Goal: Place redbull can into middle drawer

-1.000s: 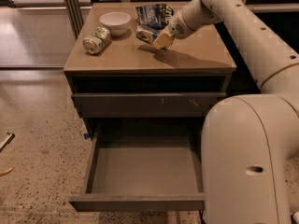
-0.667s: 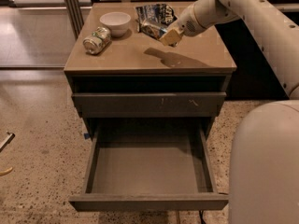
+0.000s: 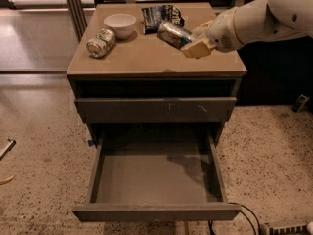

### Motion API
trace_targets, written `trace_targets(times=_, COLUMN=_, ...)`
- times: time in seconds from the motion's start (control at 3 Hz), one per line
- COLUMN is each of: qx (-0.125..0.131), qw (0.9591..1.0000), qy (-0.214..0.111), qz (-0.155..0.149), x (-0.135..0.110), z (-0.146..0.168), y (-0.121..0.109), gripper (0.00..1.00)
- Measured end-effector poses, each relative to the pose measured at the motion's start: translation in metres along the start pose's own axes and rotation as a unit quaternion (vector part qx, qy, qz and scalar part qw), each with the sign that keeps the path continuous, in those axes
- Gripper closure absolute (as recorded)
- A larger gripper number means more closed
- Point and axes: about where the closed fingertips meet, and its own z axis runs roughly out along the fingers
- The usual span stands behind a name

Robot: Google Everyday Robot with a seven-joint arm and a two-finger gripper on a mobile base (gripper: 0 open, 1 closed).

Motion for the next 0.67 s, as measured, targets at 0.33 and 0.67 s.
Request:
trace_targets(times=0.33, qx=-0.051, qw=0.9982, qy=0.027, qz=-0.017, x=0.047, z=0.002, y=0.054, gripper=1.00)
trace_targets(times=0.67, qx=-0.108, qw=0.9917, qy=0.066, qz=-0.020, x=0.101, z=0.028, y=0.096, gripper=1.00)
